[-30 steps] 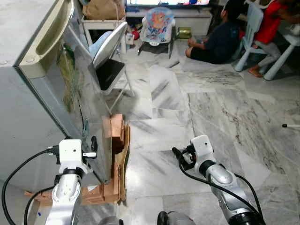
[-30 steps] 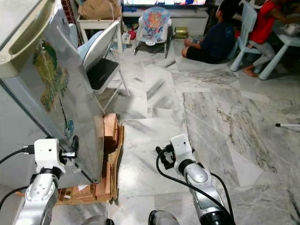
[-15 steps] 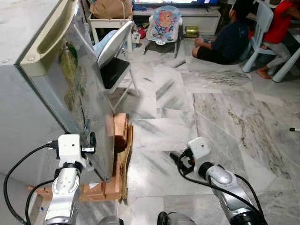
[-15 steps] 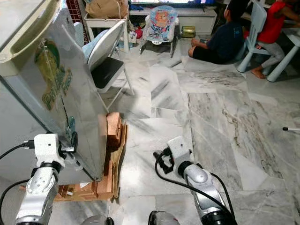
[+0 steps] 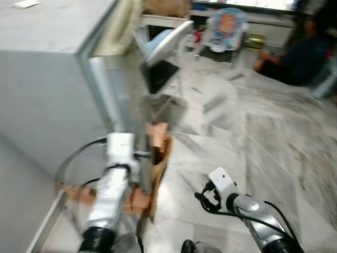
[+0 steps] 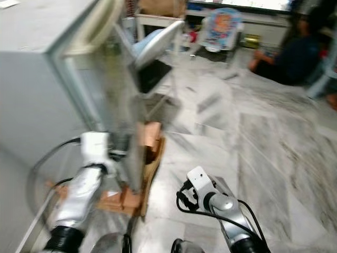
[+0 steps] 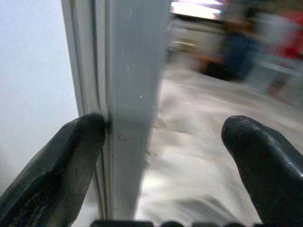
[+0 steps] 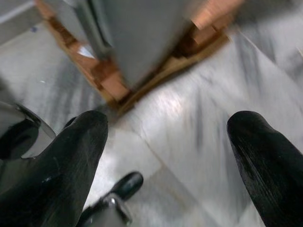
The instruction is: Restocking fridge
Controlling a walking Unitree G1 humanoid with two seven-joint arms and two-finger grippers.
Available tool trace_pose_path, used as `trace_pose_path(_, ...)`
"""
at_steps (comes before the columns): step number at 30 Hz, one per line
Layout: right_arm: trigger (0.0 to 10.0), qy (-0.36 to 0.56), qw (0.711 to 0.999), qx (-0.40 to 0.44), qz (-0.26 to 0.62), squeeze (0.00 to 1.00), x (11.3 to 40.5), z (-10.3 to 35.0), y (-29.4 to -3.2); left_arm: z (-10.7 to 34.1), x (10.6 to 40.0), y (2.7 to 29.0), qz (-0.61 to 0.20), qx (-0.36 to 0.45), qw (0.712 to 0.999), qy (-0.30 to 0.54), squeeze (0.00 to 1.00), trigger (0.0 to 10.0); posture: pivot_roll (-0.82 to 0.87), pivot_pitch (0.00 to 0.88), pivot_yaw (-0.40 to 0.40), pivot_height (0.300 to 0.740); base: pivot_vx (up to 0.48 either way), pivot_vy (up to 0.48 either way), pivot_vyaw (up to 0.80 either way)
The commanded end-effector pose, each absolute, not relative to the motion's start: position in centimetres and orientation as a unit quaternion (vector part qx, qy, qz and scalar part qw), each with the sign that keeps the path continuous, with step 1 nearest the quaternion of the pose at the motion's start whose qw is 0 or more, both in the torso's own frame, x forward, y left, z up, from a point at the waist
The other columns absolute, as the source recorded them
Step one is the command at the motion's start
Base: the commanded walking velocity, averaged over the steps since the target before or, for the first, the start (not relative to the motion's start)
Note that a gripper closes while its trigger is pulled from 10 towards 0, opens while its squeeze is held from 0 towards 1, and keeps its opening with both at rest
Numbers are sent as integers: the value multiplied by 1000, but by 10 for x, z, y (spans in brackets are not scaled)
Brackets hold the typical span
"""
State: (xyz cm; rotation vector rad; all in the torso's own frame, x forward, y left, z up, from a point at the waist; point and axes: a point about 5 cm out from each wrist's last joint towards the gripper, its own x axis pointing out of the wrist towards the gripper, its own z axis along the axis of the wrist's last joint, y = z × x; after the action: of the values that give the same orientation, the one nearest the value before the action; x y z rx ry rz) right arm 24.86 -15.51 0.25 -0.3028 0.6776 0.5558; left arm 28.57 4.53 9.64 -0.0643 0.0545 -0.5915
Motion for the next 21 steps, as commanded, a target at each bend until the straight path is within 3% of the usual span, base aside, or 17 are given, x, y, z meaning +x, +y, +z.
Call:
trace_pose_path(1,10000,340,890,-150,262,0,245,-2,-160,146,288,18,-358,-37,930,-72,0,10000,-33,48,-18,740,0,0,0)
trace_pose_path(4,10000,341,891,-149,261,0,245,-3,-160,128,294,46,-291,-28,955,-50,0,10000,-28,54,-15,740,0,0,0)
trace_pose_path(9,10000,340,890,-147,265,0,246,-4,-158,118,291,74,-239,-29,970,-31,0,10000,-16,53,-16,740,0,0,0)
trace_pose_path(16,10000,331,890,-152,274,0,249,-4,-154,123,294,89,-211,-34,976,-43,0,10000,-10,46,-17,740,0,0,0)
trace_pose_path(21,10000,324,894,-154,268,0,250,-3,-154,121,293,93,-209,-37,976,-43,0,10000,-14,46,-12,740,0,-361,0)
